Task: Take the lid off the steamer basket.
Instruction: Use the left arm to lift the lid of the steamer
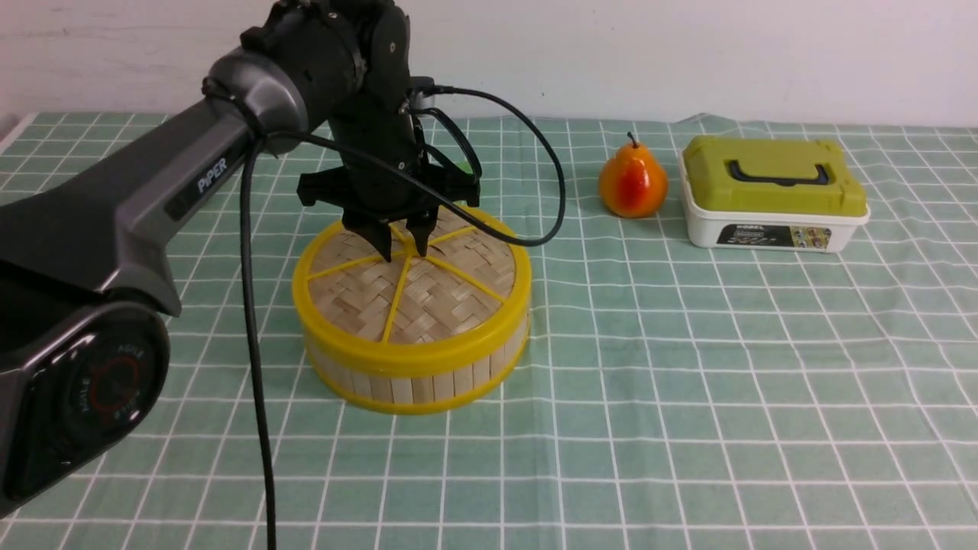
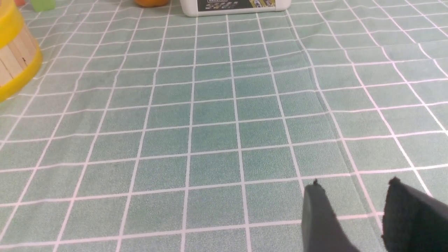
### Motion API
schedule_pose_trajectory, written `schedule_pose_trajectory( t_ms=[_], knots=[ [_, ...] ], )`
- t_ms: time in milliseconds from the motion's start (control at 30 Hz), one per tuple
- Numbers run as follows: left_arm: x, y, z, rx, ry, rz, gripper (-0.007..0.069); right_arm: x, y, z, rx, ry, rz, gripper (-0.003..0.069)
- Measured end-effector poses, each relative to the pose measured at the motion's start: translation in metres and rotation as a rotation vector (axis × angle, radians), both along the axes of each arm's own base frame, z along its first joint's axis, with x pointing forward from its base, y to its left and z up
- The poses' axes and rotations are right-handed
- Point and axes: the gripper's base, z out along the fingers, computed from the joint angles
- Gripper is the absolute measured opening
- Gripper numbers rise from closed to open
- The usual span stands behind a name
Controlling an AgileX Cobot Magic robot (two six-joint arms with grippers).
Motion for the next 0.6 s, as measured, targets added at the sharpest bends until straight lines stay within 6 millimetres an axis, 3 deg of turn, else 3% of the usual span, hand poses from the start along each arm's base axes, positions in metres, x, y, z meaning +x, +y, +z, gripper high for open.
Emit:
schedule_pose_trajectory(
  t_ms=[600],
  knots=[
    [0.0019, -0.0011, -0.0058, 0.001, 0.01, 0.0, 0.0289, 0.0, 0.0, 0.0, 0.0, 0.0, 0.0, 0.0241]
  ],
)
